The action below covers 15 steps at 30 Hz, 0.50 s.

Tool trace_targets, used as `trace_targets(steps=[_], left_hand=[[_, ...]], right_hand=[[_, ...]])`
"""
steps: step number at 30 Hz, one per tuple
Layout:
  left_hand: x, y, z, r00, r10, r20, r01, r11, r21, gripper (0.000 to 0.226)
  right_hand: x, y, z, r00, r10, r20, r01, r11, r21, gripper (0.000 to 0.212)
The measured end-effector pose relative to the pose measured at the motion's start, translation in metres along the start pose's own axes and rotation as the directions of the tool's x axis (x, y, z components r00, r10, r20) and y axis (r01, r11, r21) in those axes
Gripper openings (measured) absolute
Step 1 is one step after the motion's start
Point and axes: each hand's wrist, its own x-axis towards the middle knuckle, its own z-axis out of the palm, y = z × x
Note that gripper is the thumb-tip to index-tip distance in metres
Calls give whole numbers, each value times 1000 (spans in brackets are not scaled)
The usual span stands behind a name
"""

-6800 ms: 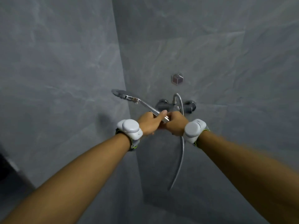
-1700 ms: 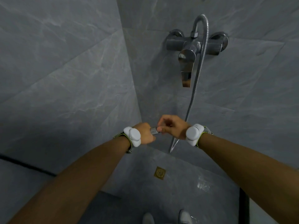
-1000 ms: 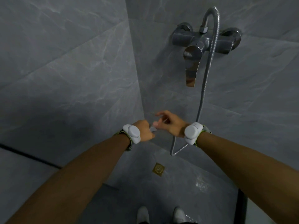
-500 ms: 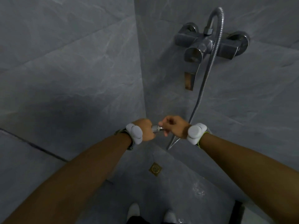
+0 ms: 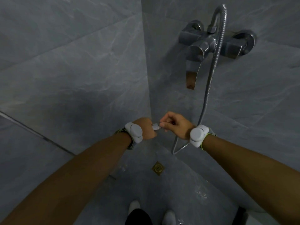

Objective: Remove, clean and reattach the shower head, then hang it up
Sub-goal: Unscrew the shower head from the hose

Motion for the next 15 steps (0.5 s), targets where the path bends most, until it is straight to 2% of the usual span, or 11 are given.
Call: trace_targets(steps=[3,7,12,15], left_hand=[[2,-5,0,998,-30,46,32,998,-50,28],[2,-10,3,982,-61,177,95,977,-193,28],[9,-26,-7,888,-76,454,216,939,-267,23],[19,-32,-10,897,-68,436,187,953,-237,24]], right_hand=[[2,4,3,994,-94,-54,94,996,7,14],[10,11,7,990,-138,-4,138,990,-29,15],[23,21,14,987,-153,44,157,984,-88,14],[32,23,18,995,-89,39,90,996,-13,21]])
